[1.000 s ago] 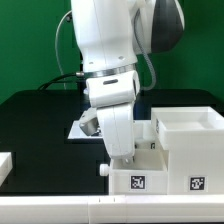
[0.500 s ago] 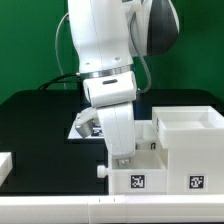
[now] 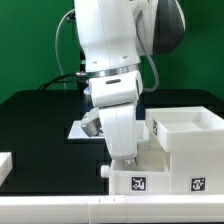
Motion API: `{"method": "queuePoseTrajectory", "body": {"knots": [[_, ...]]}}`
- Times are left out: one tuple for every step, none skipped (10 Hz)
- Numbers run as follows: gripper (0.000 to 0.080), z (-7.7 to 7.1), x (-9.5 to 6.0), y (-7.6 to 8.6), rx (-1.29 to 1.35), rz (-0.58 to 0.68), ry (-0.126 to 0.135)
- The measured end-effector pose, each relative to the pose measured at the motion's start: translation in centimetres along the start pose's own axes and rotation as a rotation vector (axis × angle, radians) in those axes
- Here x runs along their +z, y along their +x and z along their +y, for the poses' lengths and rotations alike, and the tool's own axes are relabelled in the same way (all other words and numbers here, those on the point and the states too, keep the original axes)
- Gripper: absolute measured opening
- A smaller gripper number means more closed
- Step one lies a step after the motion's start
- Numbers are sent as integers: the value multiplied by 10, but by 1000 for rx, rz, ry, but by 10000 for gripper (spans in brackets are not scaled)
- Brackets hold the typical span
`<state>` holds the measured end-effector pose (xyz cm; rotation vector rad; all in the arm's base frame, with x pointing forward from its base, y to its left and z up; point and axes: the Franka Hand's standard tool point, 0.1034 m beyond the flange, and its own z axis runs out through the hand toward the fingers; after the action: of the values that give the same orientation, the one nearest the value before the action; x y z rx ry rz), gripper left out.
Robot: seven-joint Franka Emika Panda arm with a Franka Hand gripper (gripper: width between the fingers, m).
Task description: Assemble drawer
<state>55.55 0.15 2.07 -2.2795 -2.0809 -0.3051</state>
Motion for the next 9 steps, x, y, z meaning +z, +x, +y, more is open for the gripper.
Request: {"method": "queuePoseTrajectory", "body": {"knots": [[39,-2,1,-1,4,0,-4],[39,-2,1,-2,5,0,-3],[39,-2,1,-2,6,-1,-3],[39,-2,1,-2,6,-1,-3],[39,-2,1,-2,6,-1,-3],[39,-2,1,-2,-2,-1,-3],[39,0,2,-4,-79,-14,-14],[39,1,2,-3,-90,-24,-23],[42,1,3,-1,-83,-32,-29]]}}
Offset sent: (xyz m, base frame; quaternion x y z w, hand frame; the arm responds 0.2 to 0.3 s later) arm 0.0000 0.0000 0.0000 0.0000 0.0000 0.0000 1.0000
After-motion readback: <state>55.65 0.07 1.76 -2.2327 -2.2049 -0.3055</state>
